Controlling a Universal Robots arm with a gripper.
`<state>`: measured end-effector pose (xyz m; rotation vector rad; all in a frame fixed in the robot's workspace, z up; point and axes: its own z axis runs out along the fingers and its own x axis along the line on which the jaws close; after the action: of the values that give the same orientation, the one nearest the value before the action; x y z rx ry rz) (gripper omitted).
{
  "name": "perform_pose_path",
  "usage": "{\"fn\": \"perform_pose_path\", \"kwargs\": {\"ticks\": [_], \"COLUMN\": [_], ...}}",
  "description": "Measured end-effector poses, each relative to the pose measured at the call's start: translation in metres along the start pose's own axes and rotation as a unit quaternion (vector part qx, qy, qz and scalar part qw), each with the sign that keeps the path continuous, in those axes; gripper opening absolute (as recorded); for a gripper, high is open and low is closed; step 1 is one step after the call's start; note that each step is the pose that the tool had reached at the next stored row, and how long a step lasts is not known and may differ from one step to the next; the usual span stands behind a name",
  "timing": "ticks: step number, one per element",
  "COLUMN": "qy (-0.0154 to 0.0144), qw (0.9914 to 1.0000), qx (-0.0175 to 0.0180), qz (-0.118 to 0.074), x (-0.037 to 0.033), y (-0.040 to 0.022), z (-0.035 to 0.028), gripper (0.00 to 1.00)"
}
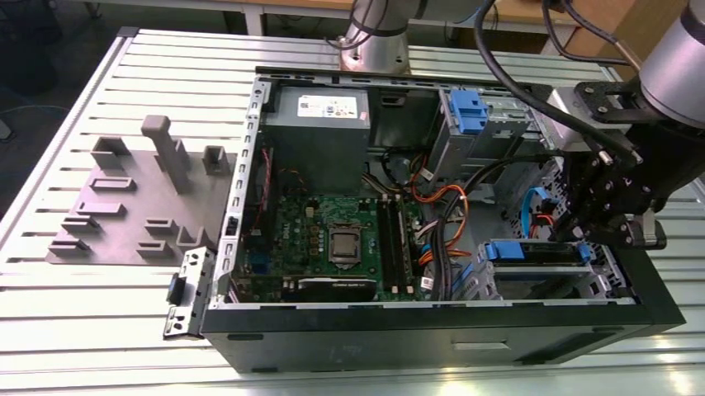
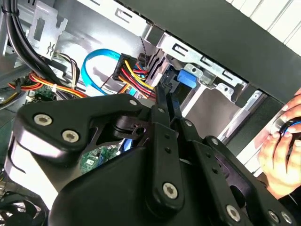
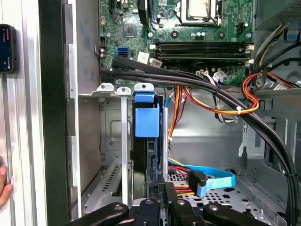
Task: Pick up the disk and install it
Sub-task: 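Insert the first disk wire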
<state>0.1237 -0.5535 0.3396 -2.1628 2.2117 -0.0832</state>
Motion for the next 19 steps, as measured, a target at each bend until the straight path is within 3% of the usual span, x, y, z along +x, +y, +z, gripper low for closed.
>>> {"fn": "perform_pose_path", "kwargs": {"ticks": [7,8,11,13,15,19], "qy": [0.0006,0.0006,0.0003,0.0003,0.0002,0.0002], "qw": [0.99996,0.99994,0.99975,0.99967,0.99962,0.99958], "qx": [0.0062,0.0088,0.0212,0.0247,0.0268,0.0279], "qz": [-0.007,-0.007,-0.007,-0.007,-0.007,-0.008], "x": [0.0025,0.0029,0.0031,0.0031,0.0031,0.0037], "y": [0.0038,0.0046,0.0069,0.0074,0.0095,0.0114], "z": [-0.0001,-0.0001,0.0004,0.0005,0.0007,0.0017], "gripper": [0.16,0.16,0.16,0.16,0.16,0.16]}}
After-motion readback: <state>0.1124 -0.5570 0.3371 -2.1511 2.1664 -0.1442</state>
